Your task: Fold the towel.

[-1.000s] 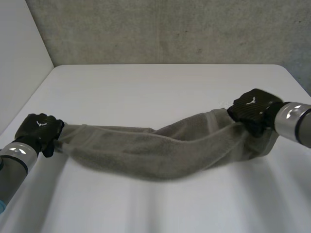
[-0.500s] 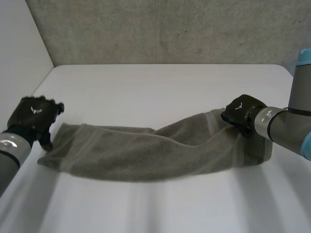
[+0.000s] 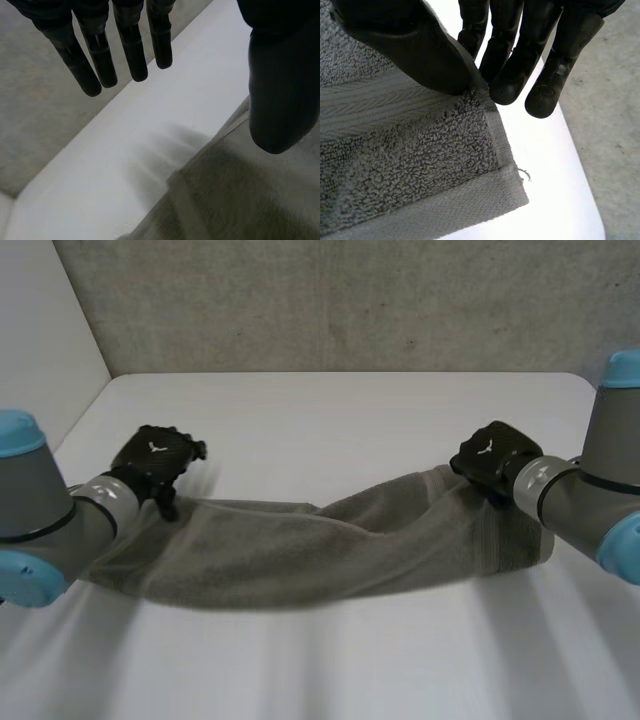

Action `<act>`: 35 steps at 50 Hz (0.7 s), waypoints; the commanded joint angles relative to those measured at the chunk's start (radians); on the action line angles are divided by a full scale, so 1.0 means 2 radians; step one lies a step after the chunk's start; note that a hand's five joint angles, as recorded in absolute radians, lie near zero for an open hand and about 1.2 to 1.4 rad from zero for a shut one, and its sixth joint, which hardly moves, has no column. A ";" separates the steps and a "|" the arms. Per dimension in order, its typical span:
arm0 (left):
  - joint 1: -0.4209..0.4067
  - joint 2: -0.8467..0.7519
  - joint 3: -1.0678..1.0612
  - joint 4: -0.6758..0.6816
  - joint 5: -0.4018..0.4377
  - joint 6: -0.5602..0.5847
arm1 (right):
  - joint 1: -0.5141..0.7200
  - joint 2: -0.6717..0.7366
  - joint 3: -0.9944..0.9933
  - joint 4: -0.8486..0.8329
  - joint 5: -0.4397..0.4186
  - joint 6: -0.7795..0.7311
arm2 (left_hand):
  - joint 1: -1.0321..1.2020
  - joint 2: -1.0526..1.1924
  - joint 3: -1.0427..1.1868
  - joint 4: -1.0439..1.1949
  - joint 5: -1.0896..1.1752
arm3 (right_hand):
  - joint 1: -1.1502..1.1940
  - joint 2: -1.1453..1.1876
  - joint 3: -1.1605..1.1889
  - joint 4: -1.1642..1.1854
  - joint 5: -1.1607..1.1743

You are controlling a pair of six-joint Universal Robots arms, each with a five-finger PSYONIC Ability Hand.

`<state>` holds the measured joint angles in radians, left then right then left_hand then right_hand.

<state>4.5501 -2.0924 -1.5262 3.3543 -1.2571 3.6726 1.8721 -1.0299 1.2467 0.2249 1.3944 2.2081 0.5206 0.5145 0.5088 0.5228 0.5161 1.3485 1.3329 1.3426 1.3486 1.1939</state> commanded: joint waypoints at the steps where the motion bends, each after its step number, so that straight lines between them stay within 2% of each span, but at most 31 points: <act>1: -0.015 -0.046 0.086 -0.073 0.057 -0.061 | 0.008 0.000 0.020 0.000 -0.002 -0.001 | -0.002 0.001 0.004 -0.003 -0.087 | 0.024 0.032 0.027 0.024 0.014; 3: -0.025 -0.067 0.119 -0.096 0.067 -0.075 | 0.009 0.000 0.022 0.000 -0.002 0.000 | 0.005 0.008 0.011 0.004 -0.080 | 0.024 0.032 0.027 0.024 0.014; 13: -0.030 -0.117 0.166 -0.107 0.066 -0.073 | 0.010 0.003 0.039 -0.002 -0.002 0.001 | 0.024 0.027 0.030 0.023 -0.061 | 0.024 0.032 0.027 0.024 0.014; 21: -0.025 -0.122 0.181 -0.107 0.045 -0.067 | 0.010 0.010 0.043 -0.002 -0.002 0.001 | 0.034 0.037 0.040 0.033 -0.051 | 0.024 0.032 0.027 0.024 0.014; 26: 0.002 -0.121 0.183 -0.110 0.012 -0.030 | 0.010 0.013 0.043 -0.003 -0.003 0.001 | 0.034 0.037 0.040 0.033 -0.051 | 0.024 0.032 0.027 0.024 0.014; 35: 0.020 -0.127 0.180 -0.119 -0.014 0.019 | 0.017 0.013 0.044 -0.003 -0.002 0.001 | 0.031 0.034 0.037 0.030 -0.054 | 0.024 0.032 0.027 0.024 0.014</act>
<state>4.5682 -2.3381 -1.1628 3.1256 -1.2523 3.6545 1.8940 -1.0029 1.3341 0.2194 1.3883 2.2114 0.6478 0.6519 0.6508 0.6482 0.6549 1.3484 1.3329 1.3426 1.3487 1.1939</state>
